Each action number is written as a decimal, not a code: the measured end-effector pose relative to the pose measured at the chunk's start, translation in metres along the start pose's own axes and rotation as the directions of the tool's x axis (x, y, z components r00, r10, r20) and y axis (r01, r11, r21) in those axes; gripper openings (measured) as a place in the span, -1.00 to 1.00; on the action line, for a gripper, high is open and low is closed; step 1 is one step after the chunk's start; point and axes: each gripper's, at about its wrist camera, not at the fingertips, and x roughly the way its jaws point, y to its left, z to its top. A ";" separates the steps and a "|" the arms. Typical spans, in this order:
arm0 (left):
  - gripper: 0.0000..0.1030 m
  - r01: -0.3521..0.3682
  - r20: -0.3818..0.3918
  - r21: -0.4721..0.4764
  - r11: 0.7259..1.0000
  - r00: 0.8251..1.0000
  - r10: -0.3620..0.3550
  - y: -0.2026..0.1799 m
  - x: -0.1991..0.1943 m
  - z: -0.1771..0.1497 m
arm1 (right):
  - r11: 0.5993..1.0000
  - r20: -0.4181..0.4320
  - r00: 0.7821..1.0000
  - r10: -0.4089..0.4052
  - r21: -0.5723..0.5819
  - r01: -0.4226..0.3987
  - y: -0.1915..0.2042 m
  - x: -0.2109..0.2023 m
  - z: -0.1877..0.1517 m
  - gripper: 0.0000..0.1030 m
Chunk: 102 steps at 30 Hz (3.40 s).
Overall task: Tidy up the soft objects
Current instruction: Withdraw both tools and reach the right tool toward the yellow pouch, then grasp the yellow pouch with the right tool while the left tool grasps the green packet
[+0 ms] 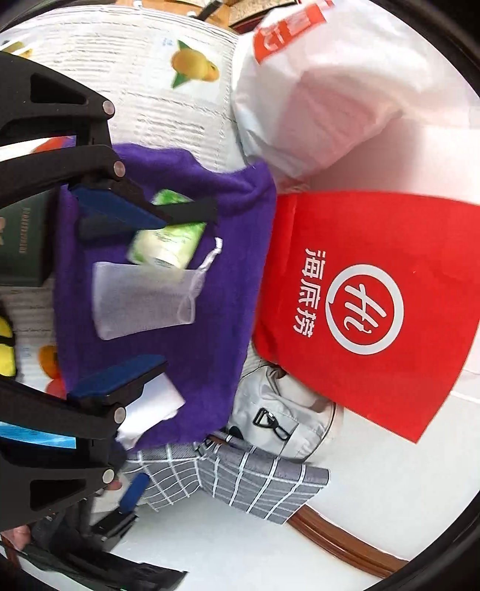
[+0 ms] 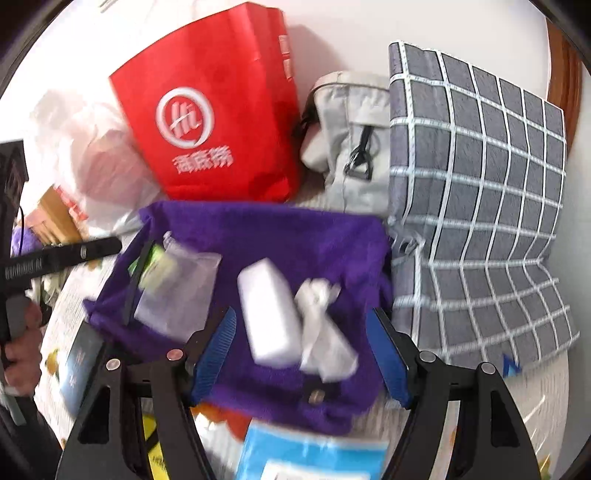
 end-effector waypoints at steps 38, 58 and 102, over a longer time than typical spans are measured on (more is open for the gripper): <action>0.33 -0.060 -0.026 -0.132 0.989 0.998 0.057 0.101 -0.089 -0.164 | 0.961 -0.115 0.993 0.004 -0.275 -0.036 0.159 -0.005 -0.128 -0.52; 0.33 -0.051 -0.104 -0.060 0.997 0.994 0.045 0.040 -0.093 -0.210 | 0.963 0.036 0.962 0.271 -0.010 -0.271 0.091 -0.132 -0.145 -0.71; -0.44 -0.067 -0.150 -0.059 0.996 0.987 0.057 0.004 -0.064 -0.246 | 0.986 -0.153 0.978 0.145 0.103 -0.131 -0.015 -0.111 -0.247 0.52</action>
